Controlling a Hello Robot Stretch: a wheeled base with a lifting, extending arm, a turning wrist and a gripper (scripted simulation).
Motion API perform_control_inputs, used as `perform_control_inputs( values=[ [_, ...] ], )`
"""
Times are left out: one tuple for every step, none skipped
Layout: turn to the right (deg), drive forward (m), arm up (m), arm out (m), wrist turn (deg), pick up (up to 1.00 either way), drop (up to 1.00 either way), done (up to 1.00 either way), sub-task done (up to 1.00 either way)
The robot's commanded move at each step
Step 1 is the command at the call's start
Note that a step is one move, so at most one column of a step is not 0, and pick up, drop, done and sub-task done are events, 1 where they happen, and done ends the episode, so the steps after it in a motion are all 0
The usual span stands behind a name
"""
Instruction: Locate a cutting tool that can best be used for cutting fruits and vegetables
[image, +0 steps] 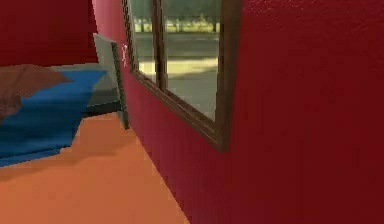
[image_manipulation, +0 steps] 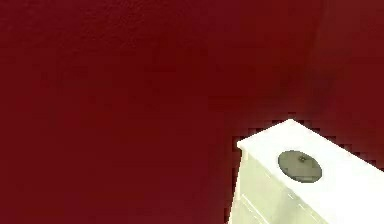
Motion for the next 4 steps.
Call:
perform_control_inputs(
  values=[
    [-45.0,0.00,0.00,0.00,0.0,0.00,0.00,0.00,0.00],
    [-30.0,0.00,0.00,0.00,0.0,0.00,0.00,0.00,0.00],
    [0.0,1.00,0.00,0.00,0.0,0.00,0.00,0.00,0.00],
    [-3.0,0.00,0.00,0.00,0.0,0.00,0.00,0.00,0.00]
  ],
)
